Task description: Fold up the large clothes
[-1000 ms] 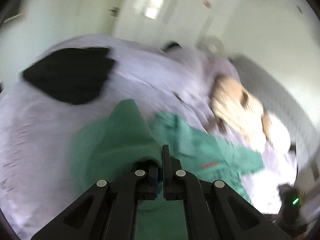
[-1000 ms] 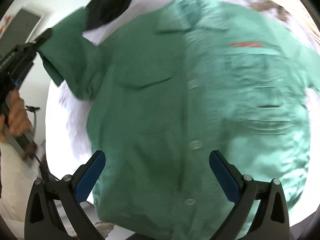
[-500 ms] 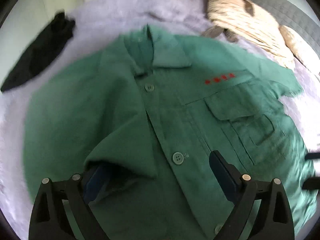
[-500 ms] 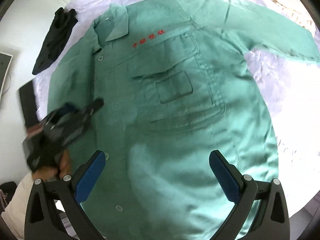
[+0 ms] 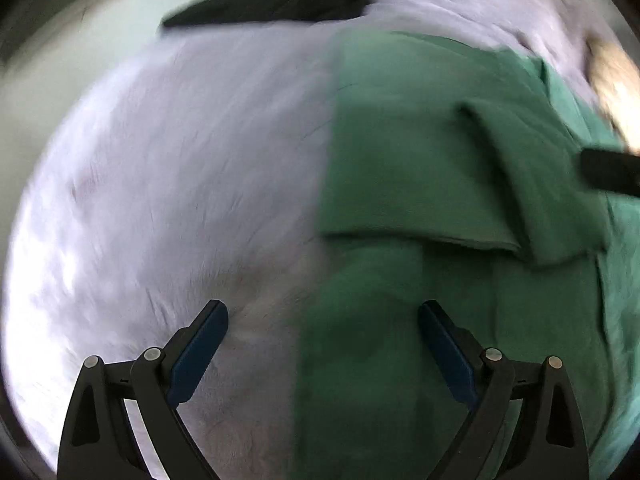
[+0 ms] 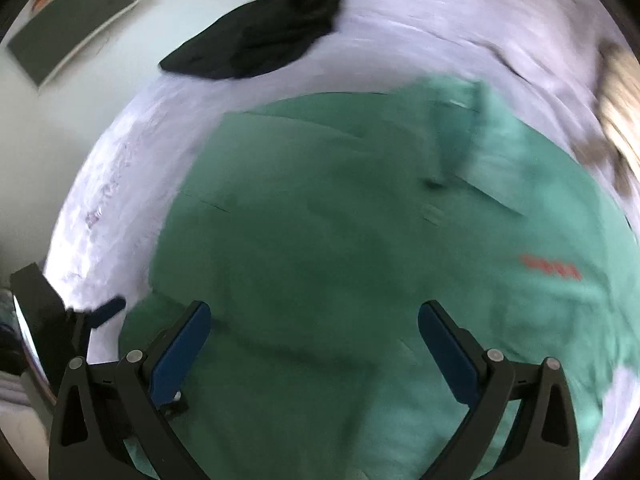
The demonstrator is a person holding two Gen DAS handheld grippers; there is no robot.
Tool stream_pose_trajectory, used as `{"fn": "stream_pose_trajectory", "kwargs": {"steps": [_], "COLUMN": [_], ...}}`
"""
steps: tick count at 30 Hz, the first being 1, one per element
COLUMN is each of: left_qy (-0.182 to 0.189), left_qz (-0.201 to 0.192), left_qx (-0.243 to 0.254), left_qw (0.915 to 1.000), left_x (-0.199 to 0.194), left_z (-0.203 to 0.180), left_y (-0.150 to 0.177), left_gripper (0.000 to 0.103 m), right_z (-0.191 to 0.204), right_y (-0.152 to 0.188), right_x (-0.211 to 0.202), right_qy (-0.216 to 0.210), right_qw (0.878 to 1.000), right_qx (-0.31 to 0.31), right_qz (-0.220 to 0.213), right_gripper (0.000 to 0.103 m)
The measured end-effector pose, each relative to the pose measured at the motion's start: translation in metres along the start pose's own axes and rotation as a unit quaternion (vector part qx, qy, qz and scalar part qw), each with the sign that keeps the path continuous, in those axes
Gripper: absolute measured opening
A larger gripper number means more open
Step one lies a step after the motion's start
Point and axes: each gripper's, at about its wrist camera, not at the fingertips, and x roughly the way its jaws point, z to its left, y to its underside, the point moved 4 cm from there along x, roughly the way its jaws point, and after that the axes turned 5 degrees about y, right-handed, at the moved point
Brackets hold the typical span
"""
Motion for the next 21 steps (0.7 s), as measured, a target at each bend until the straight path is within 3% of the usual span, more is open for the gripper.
{"fn": "stream_pose_trajectory", "kwargs": {"steps": [2, 3, 4, 5, 6, 8, 11, 15, 16, 17, 18, 21], "left_qy": [0.011, 0.008, 0.004, 0.002, 0.002, 0.008, 0.008, 0.0, -0.002, -0.001, 0.006, 0.054], "left_qz": [-0.003, -0.005, -0.007, -0.007, -0.007, -0.007, -0.009, -0.006, -0.001, 0.007, 0.018, 0.024], "left_qx": [-0.013, -0.004, 0.005, 0.01, 0.012, 0.009, 0.01, 0.016, 0.016, 0.017, 0.019, 0.021], "left_qw": [0.9999, 0.9999, 1.0, 0.9999, 0.9999, 0.9999, 0.9999, 0.9998, 0.9999, 0.9998, 0.9996, 0.998], "left_x": [0.002, 0.002, 0.003, 0.004, 0.004, 0.004, 0.005, 0.004, 0.005, 0.002, -0.003, -0.03], "left_z": [0.006, 0.004, 0.0, -0.002, -0.003, -0.003, -0.008, -0.008, -0.009, -0.01, -0.011, -0.014], "left_y": [0.003, 0.004, 0.004, 0.005, 0.005, 0.006, 0.005, 0.003, 0.0, -0.001, -0.004, -0.013], "left_gripper": [0.103, 0.103, 0.103, 0.103, 0.103, 0.103, 0.103, 0.103, 0.103, 0.103, 0.103, 0.103], "right_z": [0.02, 0.025, 0.029, 0.03, 0.028, 0.011, -0.038, -0.131, -0.161, -0.182, -0.205, -0.239], "right_y": [-0.008, -0.01, -0.011, -0.011, -0.011, -0.013, -0.025, -0.015, -0.008, -0.001, 0.01, 0.043], "right_x": [0.024, 0.039, 0.051, 0.06, 0.064, 0.055, 0.015, -0.015, -0.013, -0.007, 0.0, 0.001], "right_qy": [0.019, 0.052, 0.086, 0.12, 0.106, 0.084, 0.037, 0.001, -0.007, -0.017, -0.03, -0.079], "right_qw": [1.0, 0.998, 0.995, 0.99, 0.992, 0.996, 0.998, 0.988, 0.98, 0.973, 0.961, 0.93], "right_qx": [-0.016, -0.031, -0.049, -0.067, -0.071, -0.037, 0.037, 0.142, 0.188, 0.225, 0.275, 0.36], "right_qz": [0.001, 0.003, 0.008, 0.013, 0.019, 0.013, -0.04, -0.067, -0.058, -0.045, -0.028, -0.022], "right_gripper": [0.103, 0.103, 0.088, 0.038, 0.023, 0.023, 0.024, 0.03, 0.05, 0.082, 0.091, 0.092]}}
